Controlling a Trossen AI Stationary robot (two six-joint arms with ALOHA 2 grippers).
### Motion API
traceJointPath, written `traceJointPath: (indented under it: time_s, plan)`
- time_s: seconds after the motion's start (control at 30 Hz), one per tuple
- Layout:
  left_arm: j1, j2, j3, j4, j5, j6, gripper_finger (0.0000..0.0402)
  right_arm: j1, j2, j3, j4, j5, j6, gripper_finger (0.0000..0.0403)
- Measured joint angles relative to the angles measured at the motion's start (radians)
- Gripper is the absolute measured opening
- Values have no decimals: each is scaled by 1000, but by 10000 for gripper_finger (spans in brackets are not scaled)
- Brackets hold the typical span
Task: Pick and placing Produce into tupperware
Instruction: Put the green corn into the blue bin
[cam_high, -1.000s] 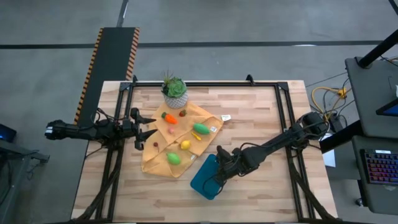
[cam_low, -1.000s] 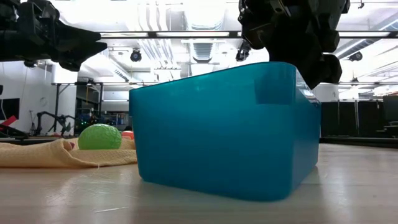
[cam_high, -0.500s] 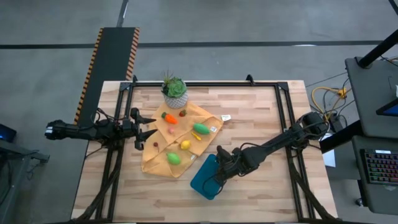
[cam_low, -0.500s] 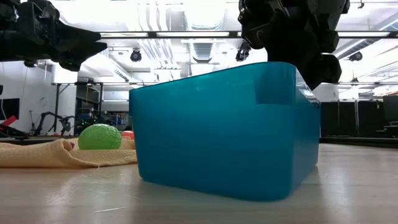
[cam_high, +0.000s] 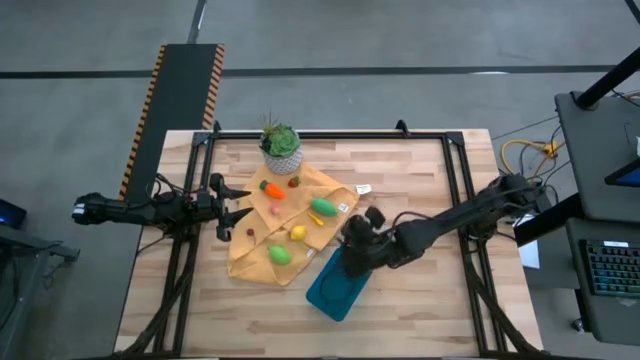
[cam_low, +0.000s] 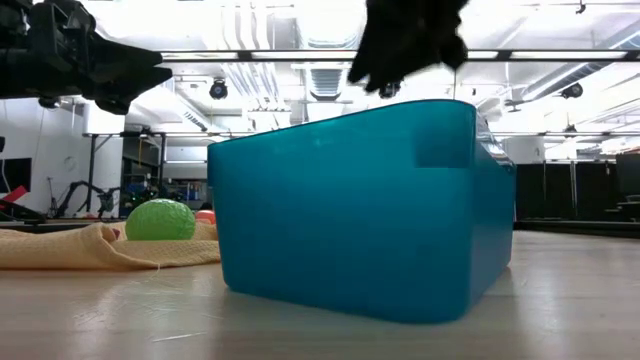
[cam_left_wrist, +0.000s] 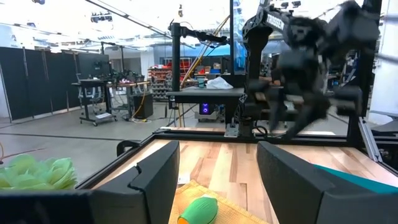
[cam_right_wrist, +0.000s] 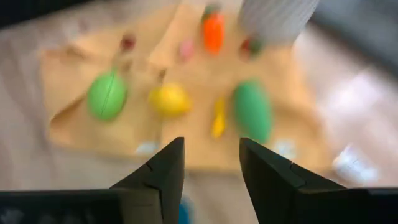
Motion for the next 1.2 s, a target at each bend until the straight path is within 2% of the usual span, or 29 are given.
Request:
traceJointPath:
  time_s: [0.1, 0.2, 0.33, 0.47, 0.63, 0.73, 0.97, 1.2]
  plan:
    - [0, 0, 0, 2, 0, 0, 202, 0, -68, 0, 39, 114, -118, 155]
    - [0, 0, 0, 11, 1, -3, 202, 0, -147, -4, 143, 132, -270, 168]
    - [0, 0, 0, 12, 1, -3, 202, 8, -252, -35, 355, -2, -620, 186]
    - [0, 4, 0, 17, 1, -3, 202, -29, -364, -91, 416, -154, -813, 208]
    - [0, 4, 0, 33, 0, 0, 202, -130, -473, -188, 457, -374, -827, 245]
    - [0, 2, 0, 37, 0, 2, 202, -182, -503, -229, 458, -452, -789, 271]
    - [0, 0, 0, 69, -1, 3, 202, -229, -494, -249, 458, -449, -864, 322]
    - [0, 0, 0, 91, -4, 3, 202, -255, -489, -249, 454, -410, -886, 329]
